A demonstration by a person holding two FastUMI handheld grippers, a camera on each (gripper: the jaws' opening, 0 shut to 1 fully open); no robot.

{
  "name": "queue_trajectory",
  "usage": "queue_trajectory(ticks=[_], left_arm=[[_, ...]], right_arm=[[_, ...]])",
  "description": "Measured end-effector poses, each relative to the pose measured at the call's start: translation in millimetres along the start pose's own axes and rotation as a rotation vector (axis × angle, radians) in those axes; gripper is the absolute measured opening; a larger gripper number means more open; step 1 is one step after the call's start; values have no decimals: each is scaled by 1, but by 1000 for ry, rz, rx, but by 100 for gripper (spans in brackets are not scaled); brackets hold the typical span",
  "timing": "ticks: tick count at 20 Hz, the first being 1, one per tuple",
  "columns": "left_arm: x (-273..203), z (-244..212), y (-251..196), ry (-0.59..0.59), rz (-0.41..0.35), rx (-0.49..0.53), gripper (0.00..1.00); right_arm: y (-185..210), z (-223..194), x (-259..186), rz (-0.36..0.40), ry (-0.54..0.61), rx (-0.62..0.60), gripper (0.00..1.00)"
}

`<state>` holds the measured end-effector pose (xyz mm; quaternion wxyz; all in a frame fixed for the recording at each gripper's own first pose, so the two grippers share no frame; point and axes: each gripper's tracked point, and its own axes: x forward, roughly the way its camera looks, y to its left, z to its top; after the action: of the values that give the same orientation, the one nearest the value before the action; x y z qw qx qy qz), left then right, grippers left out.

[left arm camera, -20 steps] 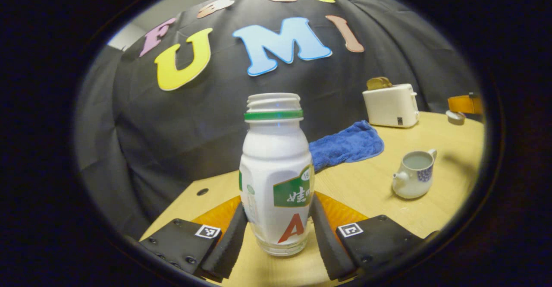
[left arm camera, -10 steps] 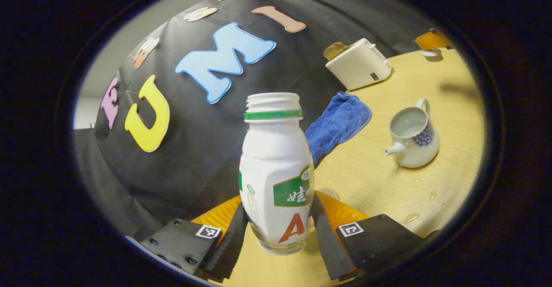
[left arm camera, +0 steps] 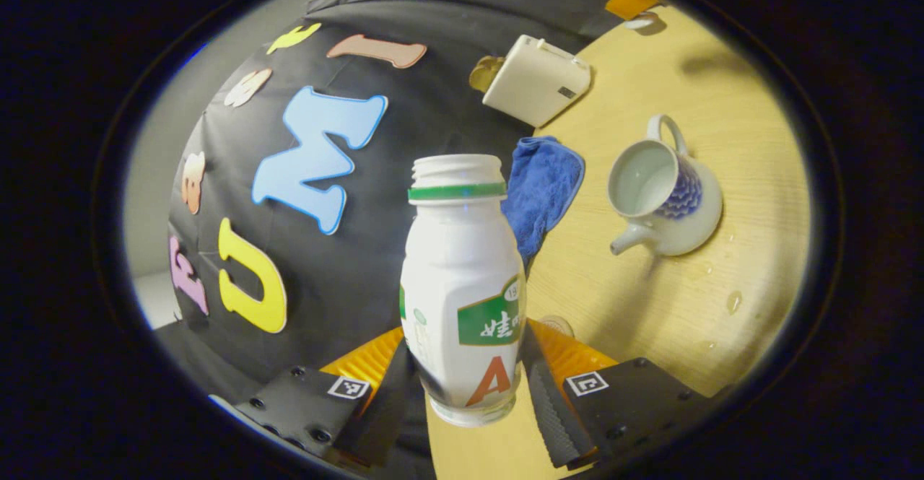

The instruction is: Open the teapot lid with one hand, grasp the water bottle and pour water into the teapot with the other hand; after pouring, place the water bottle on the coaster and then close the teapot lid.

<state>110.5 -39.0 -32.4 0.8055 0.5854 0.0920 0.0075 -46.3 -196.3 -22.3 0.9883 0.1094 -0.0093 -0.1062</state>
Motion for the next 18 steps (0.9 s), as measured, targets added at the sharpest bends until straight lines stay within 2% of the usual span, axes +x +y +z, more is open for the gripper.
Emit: queue_trajectory(ticks=[10, 18], left_arm=[[8, 4, 0, 19, 33, 225, 89], [7, 6, 0, 18, 43, 317, 89]], right_arm=[[-1, -6, -3, 19, 13, 36, 2], [-1, -6, -3, 24, 16, 42, 2]])
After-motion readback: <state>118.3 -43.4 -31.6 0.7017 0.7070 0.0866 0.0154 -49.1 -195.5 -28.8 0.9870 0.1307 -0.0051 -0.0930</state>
